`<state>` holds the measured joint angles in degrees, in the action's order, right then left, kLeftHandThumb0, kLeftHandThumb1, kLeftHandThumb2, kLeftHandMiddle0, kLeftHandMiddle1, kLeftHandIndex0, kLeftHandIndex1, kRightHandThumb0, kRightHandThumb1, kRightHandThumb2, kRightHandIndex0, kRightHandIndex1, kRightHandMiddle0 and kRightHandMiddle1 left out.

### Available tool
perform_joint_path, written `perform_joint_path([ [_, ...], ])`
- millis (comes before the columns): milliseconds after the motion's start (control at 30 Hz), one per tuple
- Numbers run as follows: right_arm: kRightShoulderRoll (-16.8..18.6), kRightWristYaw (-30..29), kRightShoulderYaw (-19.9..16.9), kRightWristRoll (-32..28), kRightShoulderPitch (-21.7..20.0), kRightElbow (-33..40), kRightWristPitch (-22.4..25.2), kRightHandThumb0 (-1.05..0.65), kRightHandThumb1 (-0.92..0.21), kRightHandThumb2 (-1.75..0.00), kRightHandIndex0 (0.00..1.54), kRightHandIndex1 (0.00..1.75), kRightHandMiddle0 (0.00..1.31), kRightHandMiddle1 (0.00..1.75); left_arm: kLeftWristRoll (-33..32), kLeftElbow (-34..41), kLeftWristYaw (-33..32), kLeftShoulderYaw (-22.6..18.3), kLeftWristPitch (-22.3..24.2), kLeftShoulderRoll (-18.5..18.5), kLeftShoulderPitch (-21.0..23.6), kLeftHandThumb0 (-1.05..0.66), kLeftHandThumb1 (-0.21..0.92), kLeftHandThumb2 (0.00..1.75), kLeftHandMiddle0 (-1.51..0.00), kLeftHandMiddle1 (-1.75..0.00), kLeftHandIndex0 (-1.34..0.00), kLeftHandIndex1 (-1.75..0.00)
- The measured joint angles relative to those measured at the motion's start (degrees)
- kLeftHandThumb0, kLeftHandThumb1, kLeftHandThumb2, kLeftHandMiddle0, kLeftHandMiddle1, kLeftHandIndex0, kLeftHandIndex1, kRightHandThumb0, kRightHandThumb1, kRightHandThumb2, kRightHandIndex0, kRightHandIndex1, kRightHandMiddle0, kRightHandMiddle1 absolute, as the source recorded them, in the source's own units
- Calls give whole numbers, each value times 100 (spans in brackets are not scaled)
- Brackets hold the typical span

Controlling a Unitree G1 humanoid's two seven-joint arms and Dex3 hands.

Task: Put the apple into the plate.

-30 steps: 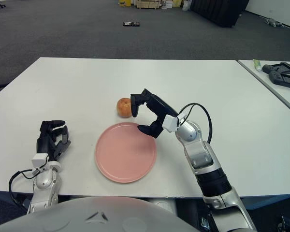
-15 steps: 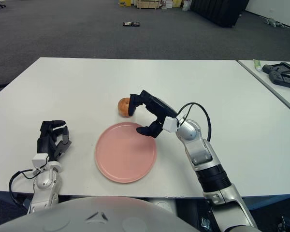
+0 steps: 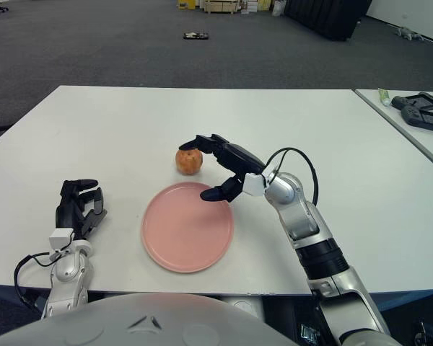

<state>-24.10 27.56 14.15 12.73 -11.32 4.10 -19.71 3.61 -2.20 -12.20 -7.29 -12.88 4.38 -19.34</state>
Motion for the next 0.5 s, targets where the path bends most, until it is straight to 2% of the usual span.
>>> perform_joint_path([
  [133, 25, -3, 47, 77, -174, -181, 47, -97, -68, -58, 0, 0, 0, 0, 16, -1, -2, 9, 17, -4, 5, -36, 84, 65, -44, -155, -24, -175],
  [333, 142, -81, 111, 243, -615, -867, 70, -97, -66, -56, 0, 0, 0, 0, 25, -1, 0, 36, 43, -17, 19, -36, 84, 64, -42, -155, -24, -175],
  [500, 228, -154, 129, 262, -813, -1240, 53, -98, -65, -54, 0, 0, 0, 0, 11, 6, 8, 51, 40, -22, 31, -35, 85, 63, -41, -155, -24, -175],
])
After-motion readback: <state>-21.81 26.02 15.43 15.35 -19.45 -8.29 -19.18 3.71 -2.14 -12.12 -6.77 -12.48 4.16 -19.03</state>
